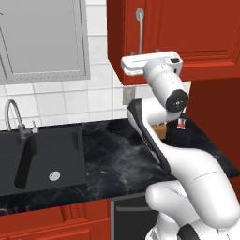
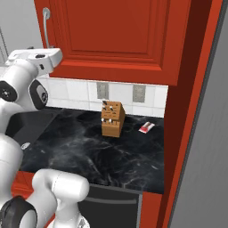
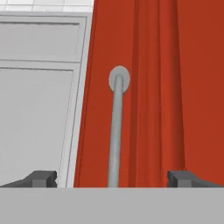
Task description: Pick the soap dispenser and spray from the cabinet and place them on the counter.
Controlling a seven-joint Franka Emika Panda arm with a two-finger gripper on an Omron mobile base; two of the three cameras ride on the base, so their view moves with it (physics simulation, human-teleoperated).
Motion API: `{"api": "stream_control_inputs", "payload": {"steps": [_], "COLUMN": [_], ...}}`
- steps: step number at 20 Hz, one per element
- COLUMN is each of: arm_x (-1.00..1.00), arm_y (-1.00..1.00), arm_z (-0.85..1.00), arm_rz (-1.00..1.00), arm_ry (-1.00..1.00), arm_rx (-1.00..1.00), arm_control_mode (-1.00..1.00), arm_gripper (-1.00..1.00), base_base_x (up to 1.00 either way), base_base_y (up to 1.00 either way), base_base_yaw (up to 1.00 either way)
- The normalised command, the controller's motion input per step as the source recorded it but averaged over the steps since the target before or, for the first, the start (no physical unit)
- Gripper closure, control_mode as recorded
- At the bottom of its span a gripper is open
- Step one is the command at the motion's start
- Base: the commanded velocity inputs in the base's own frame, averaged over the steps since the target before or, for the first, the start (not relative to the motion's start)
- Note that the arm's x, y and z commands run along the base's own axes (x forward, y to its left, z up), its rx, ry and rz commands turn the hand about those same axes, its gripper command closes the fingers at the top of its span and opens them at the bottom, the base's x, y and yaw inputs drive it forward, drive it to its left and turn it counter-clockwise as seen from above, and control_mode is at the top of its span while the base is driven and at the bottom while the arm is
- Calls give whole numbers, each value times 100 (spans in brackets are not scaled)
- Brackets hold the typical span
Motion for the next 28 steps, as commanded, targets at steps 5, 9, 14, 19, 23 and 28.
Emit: {"api": "stream_control_inputs", "payload": {"steps": [5, 9, 14, 19, 23, 28], "arm_x": [23, 23, 22, 21, 23, 25], "arm_y": [7, 5, 1, 0, 0, 3], "arm_z": [-1, -1, 0, 0, 0, 0], "arm_rz": [0, 0, 0, 0, 0, 0], "arm_ry": [0, 0, 0, 0, 0, 0], "arm_rx": [0, 0, 0, 0, 0, 0], "arm_control_mode": [-100, -100, -100, -100, -100, -100], "arm_gripper": [-100, -100, -100, -100, -100, -100], "base_base_x": [0, 0, 0, 0, 0, 0], "base_base_y": [0, 0, 0, 0, 0, 0], "base_base_yaw": [0, 0, 0, 0, 0, 0]}}
